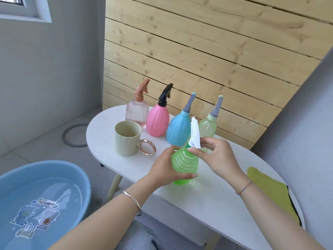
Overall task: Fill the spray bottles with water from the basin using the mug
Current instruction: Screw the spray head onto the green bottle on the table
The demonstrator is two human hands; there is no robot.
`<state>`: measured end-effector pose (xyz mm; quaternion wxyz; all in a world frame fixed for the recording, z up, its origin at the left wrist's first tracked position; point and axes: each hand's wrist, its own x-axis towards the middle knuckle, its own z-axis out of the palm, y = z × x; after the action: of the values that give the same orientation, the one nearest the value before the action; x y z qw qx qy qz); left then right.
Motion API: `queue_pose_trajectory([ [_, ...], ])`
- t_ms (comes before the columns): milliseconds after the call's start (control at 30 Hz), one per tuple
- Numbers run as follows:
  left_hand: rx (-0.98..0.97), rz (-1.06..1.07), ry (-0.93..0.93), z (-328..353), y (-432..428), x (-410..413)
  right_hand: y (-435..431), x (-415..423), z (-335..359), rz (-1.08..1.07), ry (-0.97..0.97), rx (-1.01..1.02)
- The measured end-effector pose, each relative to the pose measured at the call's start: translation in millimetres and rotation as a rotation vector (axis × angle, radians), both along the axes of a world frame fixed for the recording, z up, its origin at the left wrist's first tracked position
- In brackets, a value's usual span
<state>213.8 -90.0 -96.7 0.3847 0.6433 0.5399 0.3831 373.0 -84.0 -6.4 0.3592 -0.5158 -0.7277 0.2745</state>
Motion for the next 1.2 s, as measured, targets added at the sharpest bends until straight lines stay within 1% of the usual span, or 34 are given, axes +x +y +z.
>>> queue_pose_trajectory([
  [67,0.013,0.004,0.052,4.1,-1.1,4.4,-3.4,-2.5,-4.5,-0.068,0.019,0.044],
  [133,-0.004,-0.043,0.077,5.5,-0.8,4.2,-6.5,-5.0,-7.6,-0.108,0.053,0.053],
  [200,-0.041,-0.116,0.064,5.9,-1.2,-1.1,-9.0,-7.7,-10.6,-0.145,0.088,0.069],
  [267,-0.132,-0.210,-0.006,12.0,-1.2,-10.9,-10.6,-10.6,-13.6,-0.183,0.126,0.075],
  [333,-0.182,-0.232,-0.144,27.3,-1.4,-21.2,-12.1,-13.0,-17.0,-0.206,0.161,0.075],
  [400,-0.122,-0.156,-0.328,47.9,2.9,-26.2,-14.1,-15.5,-21.5,-0.233,0.206,0.082],
  [433,-0.074,-0.123,-0.384,58.5,5.6,-26.2,-15.6,-17.4,-23.4,-0.243,0.242,0.083],
  [467,-0.032,-0.117,-0.396,69.3,6.1,-23.7,-17.1,-19.0,-25.5,-0.250,0.282,0.083],
  [567,0.049,-0.201,-0.306,84.1,9.3,-6.8,-19.8,-20.8,-29.4,-0.263,0.350,0.080],
  [667,0.067,-0.261,-0.241,81.4,16.0,6.5,-19.0,-21.1,-31.5,-0.262,0.339,0.079],
  [767,0.037,-0.298,-0.281,80.8,18.7,8.1,-14.0,-18.3,-27.0,-0.207,0.297,0.036],
  [833,0.021,-0.310,-0.309,83.5,18.2,6.3,-11.6,-13.5,-21.1,-0.123,0.272,-0.022],
  [933,0.022,-0.328,-0.328,84.3,19.4,4.2,-11.7,-8.1,-18.8,-0.020,0.355,-0.062],
  [1000,0.011,-0.352,-0.330,84.7,17.6,5.7,-12.7,-9.1,-21.6,-0.061,0.399,-0.037],
  [1100,0.000,-0.362,-0.336,80.2,15.8,9.5,-14.6,-17.1,-28.1,-0.194,0.453,0.013],
  [1200,0.015,-0.350,-0.363,77.7,13.5,9.5,-17.1,-25.1,-33.4,-0.288,0.447,0.100],
])
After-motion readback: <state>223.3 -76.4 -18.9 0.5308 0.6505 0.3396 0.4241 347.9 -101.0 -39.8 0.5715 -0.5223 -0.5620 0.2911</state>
